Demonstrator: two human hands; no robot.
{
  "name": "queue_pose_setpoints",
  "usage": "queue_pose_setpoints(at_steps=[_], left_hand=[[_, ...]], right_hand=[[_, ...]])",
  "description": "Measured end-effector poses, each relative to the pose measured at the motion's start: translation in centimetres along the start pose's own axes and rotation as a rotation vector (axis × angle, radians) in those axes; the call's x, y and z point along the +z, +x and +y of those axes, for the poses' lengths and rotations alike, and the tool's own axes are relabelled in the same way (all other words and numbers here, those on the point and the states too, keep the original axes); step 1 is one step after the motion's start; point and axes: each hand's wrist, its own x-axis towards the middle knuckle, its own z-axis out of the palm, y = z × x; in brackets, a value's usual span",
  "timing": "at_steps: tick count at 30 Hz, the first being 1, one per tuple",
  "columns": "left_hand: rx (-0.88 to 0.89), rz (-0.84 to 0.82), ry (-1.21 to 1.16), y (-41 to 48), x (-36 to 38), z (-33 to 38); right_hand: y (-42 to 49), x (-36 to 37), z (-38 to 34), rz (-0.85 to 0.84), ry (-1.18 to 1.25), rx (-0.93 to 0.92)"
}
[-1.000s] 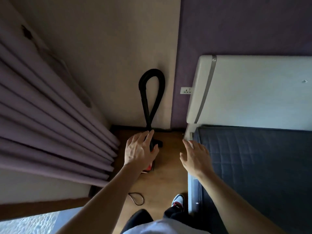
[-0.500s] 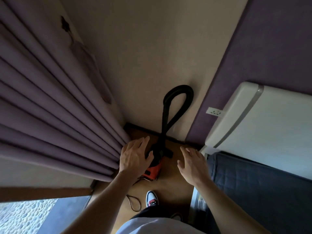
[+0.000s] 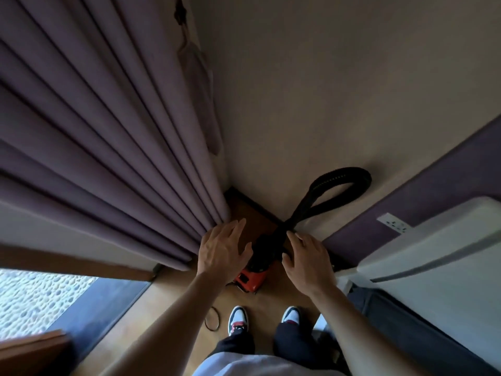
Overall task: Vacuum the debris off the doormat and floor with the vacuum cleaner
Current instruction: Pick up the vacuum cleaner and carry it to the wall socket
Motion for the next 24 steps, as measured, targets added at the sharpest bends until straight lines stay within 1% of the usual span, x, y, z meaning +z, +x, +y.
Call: queue_pose_setpoints(at_steps=[3, 6, 9, 13, 18, 24], left_hand=[[-0.054, -0.011, -0.018, -0.1, 0.6, 0.8], [-0.103, 0.015, -0.027, -0.3, 1.9, 1.7], [-0.147, 0.010, -0.035, -0.4, 3.7, 2.3], [-0.166, 0.035, -0.053, 0.5, 7.1, 2.7], [-0.148, 0.034, -0.082, 2.4, 14.9, 1.6], [-0.113, 0.059, -0.090, 3.5, 28.3, -0.6]], right_hand=[[1.1, 0.6, 1.9, -0.043, -0.009, -0.062], [2.4, 1.4, 3.6, -0.060, -0.005, -0.126], [3.5, 2.9, 4.8, -0.081, -0.008, -0.142], [4.9, 6.1, 5.6, -0.065, 0.031, -0.168], [7.3, 12.7, 7.8, -0.049, 0.031, -0.179], [10.0, 23.8, 13.4, 0.010, 0.042, -0.197]])
